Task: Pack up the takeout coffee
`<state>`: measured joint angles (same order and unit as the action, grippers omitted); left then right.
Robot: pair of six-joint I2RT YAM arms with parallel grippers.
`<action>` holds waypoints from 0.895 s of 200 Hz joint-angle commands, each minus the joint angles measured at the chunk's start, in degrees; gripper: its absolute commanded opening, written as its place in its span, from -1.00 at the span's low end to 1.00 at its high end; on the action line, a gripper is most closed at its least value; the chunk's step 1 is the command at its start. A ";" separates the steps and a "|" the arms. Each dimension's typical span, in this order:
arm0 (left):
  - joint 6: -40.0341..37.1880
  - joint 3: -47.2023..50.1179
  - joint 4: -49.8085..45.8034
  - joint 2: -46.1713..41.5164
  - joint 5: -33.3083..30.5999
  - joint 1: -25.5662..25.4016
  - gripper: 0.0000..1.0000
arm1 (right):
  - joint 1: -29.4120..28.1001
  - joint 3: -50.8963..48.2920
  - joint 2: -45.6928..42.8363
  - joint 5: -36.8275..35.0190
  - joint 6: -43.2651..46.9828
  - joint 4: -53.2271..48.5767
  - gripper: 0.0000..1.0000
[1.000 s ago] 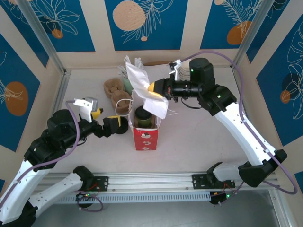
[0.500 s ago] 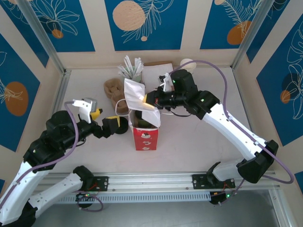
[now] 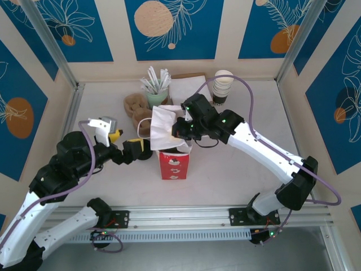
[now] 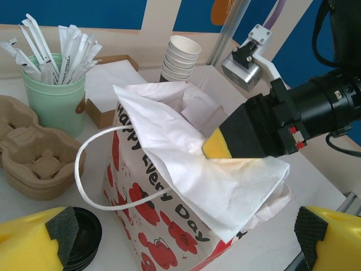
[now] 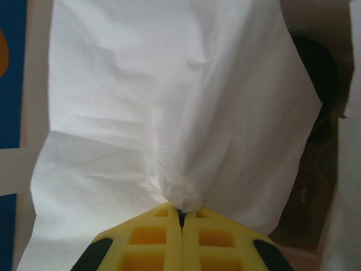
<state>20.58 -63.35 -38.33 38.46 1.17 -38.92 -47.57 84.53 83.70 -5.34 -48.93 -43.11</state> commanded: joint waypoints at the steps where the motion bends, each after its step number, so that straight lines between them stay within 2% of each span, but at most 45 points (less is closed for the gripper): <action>1: -1.00 0.07 1.76 -0.04 -0.53 -0.30 1.00 | -1.59 2.19 0.36 -6.69 2.95 -4.28 -1.00; 80: -0.66 0.16 2.03 0.48 0.06 -0.30 1.00 | -5.93 7.39 6.12 -16.70 6.71 -11.74 -1.00; 145: -0.57 0.67 1.85 0.13 -0.21 -0.30 1.00 | -7.43 10.59 10.18 -20.90 8.45 -15.86 -1.00; 179: -0.56 1.04 1.98 0.15 -0.55 -0.36 1.00 | -7.53 10.95 10.00 -19.82 9.41 -14.96 -1.00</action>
<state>20.47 -63.07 -38.09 39.07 1.17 -38.92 -54.59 93.47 93.71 -23.94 -40.91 -57.30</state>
